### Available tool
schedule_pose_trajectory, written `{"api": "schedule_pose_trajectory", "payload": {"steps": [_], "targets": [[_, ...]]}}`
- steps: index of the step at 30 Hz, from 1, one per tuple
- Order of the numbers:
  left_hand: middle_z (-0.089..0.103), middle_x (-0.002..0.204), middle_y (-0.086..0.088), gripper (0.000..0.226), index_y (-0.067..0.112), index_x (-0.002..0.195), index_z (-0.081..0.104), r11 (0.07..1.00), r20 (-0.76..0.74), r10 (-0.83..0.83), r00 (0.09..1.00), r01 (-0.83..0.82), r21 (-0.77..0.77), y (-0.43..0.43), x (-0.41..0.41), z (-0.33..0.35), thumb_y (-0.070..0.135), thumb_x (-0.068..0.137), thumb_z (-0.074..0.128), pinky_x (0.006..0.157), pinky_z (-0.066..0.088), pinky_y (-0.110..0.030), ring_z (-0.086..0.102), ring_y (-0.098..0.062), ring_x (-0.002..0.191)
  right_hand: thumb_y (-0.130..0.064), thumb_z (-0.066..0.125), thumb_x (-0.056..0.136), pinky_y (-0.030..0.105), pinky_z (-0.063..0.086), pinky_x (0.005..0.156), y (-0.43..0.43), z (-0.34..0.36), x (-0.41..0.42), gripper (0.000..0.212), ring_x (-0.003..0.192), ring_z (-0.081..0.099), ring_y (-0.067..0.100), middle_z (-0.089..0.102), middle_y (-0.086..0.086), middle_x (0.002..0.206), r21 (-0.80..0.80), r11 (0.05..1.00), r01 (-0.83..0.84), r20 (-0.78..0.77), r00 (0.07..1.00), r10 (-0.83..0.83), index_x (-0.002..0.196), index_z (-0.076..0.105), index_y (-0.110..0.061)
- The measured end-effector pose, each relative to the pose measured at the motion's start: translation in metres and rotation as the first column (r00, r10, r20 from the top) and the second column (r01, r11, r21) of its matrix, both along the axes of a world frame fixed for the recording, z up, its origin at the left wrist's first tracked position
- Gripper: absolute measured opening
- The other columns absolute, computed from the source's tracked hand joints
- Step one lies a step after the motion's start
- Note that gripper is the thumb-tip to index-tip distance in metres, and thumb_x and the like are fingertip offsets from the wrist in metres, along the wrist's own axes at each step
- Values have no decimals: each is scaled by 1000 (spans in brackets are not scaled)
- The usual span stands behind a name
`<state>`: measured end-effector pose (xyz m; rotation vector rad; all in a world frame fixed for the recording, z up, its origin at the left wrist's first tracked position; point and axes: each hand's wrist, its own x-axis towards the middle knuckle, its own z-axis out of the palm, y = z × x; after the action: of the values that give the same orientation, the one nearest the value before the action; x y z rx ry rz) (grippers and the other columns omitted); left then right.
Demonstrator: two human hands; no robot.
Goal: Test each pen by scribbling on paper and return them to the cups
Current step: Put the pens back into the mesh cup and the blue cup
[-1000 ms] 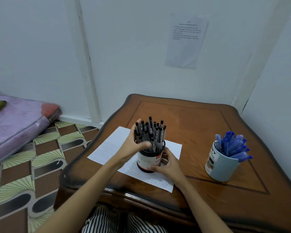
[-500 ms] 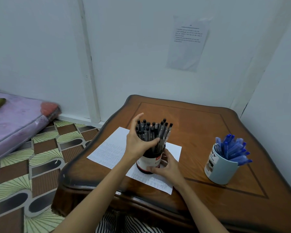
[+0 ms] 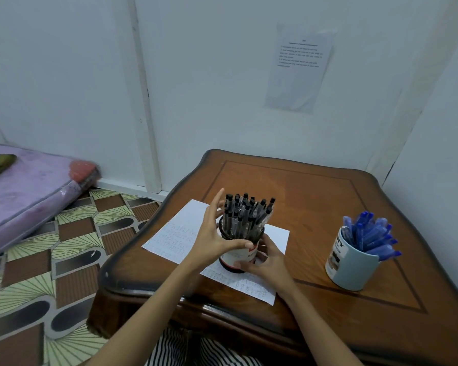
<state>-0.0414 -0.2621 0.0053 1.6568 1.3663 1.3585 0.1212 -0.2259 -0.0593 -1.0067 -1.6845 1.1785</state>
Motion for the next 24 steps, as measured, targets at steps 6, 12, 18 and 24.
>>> {"api": "schedule_pose_trajectory", "payload": {"steps": [6,12,18,24], "targets": [[40,140,9,128,33,148,4,988,0,-106,994,105,-113,14,2,10,27,54,90,103,33,-20,41,-6,127,-17,88,62,14,49,85,0,2,0,73,112,56,6,57,-6,123,-12,1000,9,21,1000,-8,120,49,-34],[57,109,19,74,24,126,43,999,16,48,999,-48,-5,22,8,13,13,65,84,90,45,-14,54,4,104,-21,88,62,6,45,81,-2,6,1,82,112,51,6,52,-5,127,-4,1000,30,77,997,-29,130,42,-27],[62,106,9,62,31,109,46,992,147,91,985,-103,78,21,12,20,10,65,84,86,45,-13,59,-5,104,-21,87,62,2,43,79,-2,7,1,81,113,49,5,50,-6,129,-6,1000,23,76,997,-22,127,40,-31],[43,126,17,114,40,140,27,1000,60,-31,998,31,6,16,6,34,49,45,89,89,34,-11,44,3,113,-20,87,62,6,45,83,-1,5,0,81,112,51,4,51,-6,129,-17,1000,26,60,998,-24,127,41,-33]]}}
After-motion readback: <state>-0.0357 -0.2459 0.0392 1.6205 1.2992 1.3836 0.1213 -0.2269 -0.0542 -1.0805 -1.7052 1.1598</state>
